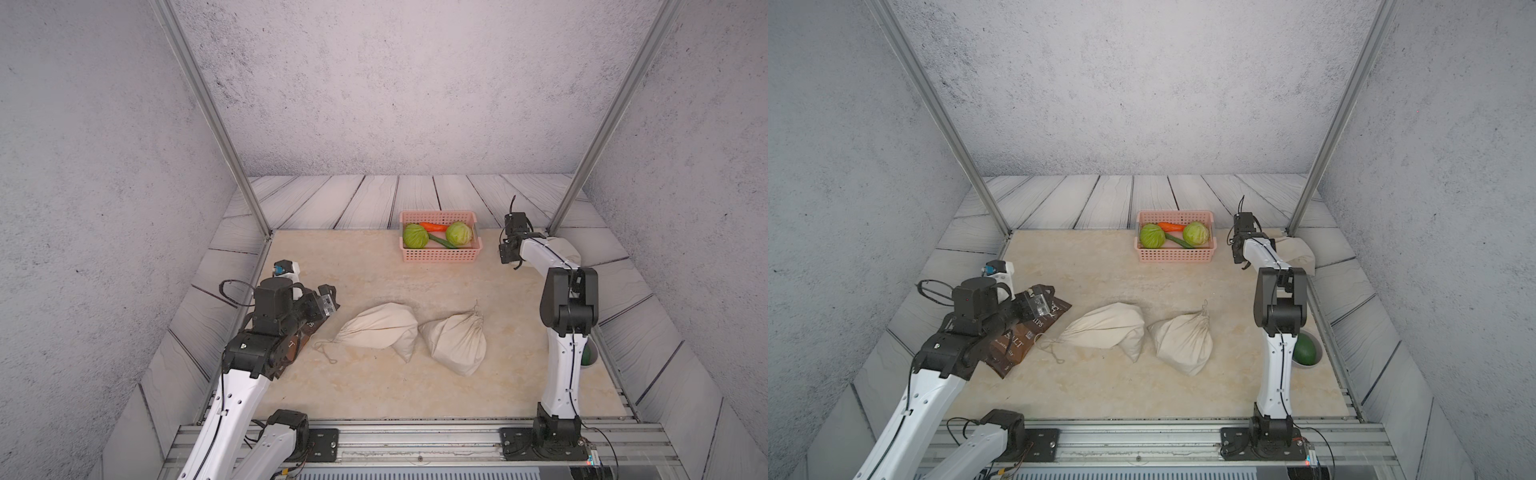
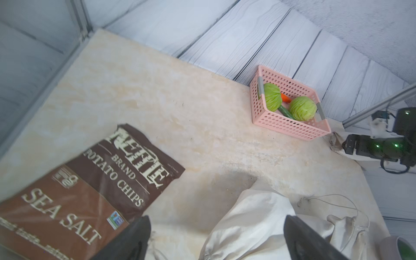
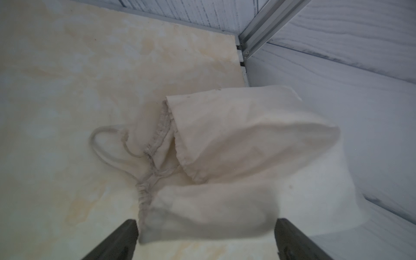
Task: Close the soil bag
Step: Move the soil bag to the center of the board.
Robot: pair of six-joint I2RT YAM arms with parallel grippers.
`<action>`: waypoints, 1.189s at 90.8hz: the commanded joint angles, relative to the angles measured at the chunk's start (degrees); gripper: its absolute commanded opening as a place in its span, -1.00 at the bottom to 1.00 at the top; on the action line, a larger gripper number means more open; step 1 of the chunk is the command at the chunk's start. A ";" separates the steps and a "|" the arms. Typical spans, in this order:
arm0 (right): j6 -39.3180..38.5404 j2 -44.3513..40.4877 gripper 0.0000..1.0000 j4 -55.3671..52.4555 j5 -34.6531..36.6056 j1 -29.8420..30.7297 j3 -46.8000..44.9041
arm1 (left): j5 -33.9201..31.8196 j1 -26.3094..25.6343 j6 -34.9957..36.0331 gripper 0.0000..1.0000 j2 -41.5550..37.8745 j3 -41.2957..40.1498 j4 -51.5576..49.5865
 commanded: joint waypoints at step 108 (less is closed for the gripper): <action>1.24 -36.27 -1.00 -3.50 -29.99 10.15 -22.98 | 20.73 -2.49 3.89 0.97 0.89 -5.09 7.27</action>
